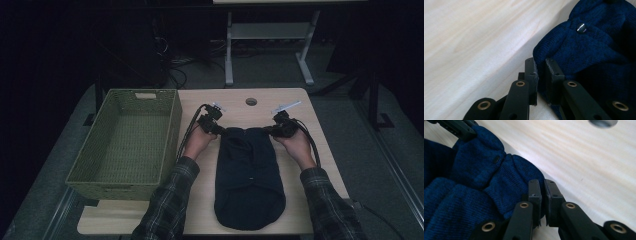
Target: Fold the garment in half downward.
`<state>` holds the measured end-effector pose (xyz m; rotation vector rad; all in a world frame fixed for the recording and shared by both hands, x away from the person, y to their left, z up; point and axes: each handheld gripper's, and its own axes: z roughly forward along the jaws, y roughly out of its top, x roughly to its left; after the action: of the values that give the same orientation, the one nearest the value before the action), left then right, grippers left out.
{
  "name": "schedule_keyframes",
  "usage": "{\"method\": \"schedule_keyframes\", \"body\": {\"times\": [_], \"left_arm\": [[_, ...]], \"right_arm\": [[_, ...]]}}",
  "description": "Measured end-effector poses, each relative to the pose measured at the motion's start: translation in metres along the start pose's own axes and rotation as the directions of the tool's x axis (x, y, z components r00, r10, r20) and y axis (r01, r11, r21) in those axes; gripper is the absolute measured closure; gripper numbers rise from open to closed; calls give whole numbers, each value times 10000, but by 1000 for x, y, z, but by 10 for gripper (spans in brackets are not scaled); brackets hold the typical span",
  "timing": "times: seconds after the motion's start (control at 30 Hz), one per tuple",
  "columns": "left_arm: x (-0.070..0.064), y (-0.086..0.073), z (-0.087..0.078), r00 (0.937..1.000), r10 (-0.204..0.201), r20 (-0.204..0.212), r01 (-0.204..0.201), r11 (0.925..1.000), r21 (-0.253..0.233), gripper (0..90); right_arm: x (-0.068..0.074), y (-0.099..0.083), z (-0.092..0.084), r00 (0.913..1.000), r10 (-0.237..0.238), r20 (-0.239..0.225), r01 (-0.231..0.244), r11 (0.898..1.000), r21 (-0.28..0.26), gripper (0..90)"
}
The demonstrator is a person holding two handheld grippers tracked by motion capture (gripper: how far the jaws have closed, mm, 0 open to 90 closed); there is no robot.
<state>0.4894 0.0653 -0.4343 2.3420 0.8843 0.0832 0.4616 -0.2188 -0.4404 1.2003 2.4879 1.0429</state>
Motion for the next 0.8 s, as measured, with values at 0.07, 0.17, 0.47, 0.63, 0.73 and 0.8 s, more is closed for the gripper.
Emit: {"method": "schedule_keyframes", "body": {"times": [0.07, 0.17, 0.47, 0.63, 0.73, 0.8], "left_arm": [[0, 1, -6, 9999, 49, -99, -50, 9999, -106, 813], [-2, 2, -15, 9998, -44, -186, 39, 9996, -292, 815], [-4, 8, -36, 9993, -69, -377, 37, 9965, -833, 817], [-7, 17, -47, 9977, 149, -661, -213, 9950, -972, 817], [-9, 21, -54, 9966, 229, -790, -321, 9927, -1165, 816], [-12, 27, -62, 9951, 320, -935, -447, 9895, -1371, 817]], "right_arm": [[2, 5, -5, 9999, -111, 63, 112, 9997, -199, 845], [6, 11, -10, 9996, -277, 106, 280, 9990, -341, 844], [13, 25, -25, 9974, -652, 310, 674, 9947, -773, 843], [15, 30, -33, 9962, -772, 410, 809, 9920, -974, 843], [16, 33, -38, 9959, -767, 482, 815, 9911, -1057, 843], [16, 39, -47, 9944, -864, 605, 940, 9861, -1369, 842]]}}
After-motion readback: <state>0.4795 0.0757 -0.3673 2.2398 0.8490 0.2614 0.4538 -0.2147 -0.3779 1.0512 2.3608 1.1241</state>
